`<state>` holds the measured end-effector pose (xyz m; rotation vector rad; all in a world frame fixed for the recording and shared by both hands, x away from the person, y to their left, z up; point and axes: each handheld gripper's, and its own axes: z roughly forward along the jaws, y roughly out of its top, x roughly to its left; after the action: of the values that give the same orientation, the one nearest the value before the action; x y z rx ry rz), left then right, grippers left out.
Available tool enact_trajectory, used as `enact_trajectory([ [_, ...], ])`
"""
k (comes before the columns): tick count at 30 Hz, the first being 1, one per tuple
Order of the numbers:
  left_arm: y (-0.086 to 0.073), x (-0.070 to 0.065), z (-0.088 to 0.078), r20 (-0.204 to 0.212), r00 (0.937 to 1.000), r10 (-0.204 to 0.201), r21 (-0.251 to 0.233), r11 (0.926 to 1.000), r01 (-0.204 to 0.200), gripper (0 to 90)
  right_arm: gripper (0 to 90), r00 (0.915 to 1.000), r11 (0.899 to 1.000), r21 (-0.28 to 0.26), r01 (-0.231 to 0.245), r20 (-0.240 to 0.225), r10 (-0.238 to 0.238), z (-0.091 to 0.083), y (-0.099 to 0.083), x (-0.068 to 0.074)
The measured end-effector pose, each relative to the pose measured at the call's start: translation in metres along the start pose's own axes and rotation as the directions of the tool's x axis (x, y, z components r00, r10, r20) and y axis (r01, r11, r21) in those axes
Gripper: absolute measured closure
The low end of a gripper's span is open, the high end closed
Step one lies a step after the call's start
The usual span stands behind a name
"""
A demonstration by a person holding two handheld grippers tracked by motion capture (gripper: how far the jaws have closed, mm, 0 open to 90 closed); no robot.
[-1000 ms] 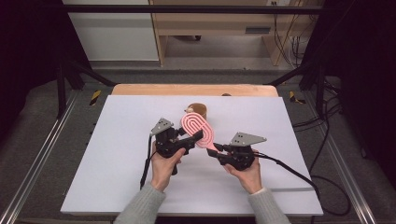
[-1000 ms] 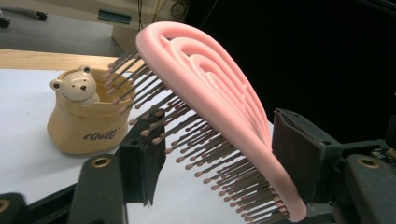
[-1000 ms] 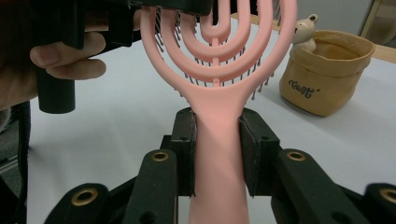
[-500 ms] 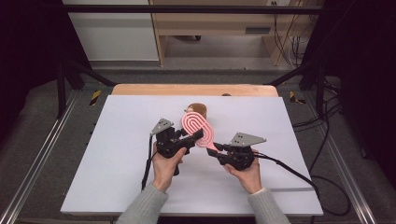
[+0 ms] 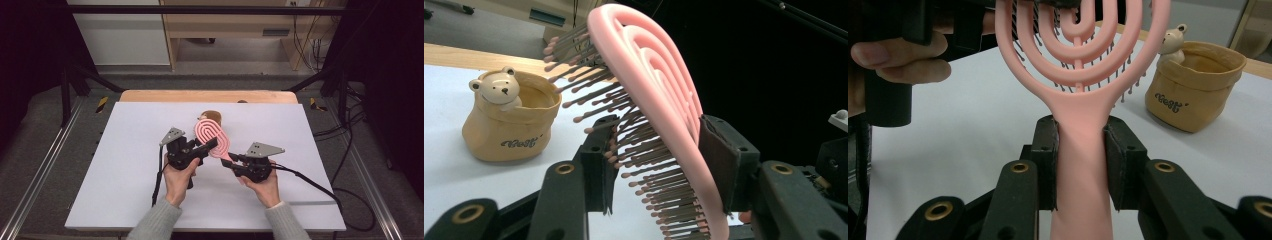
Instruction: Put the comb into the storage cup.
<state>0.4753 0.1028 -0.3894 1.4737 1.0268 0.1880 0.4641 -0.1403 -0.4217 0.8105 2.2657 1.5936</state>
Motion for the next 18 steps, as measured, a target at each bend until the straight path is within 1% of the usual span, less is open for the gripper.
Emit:
enact_trajectory([
  [6,-0.0001,-0.0025,-0.0010,0.012,0.9999,-0.008,-0.004,1.0000,0.008,54.3,70.4,1.0000,1.000,0.001,-0.002,-0.004,0.002,0.0002,-0.0001,0.0000],
  [18,0.0002,-0.0083,-0.0014,0.046,0.9989,0.003,-0.012,0.9999,-0.002,59.1,70.7,1.0000,1.000,0.004,-0.004,-0.009,0.004,0.0007,-0.0004,0.0001],
])
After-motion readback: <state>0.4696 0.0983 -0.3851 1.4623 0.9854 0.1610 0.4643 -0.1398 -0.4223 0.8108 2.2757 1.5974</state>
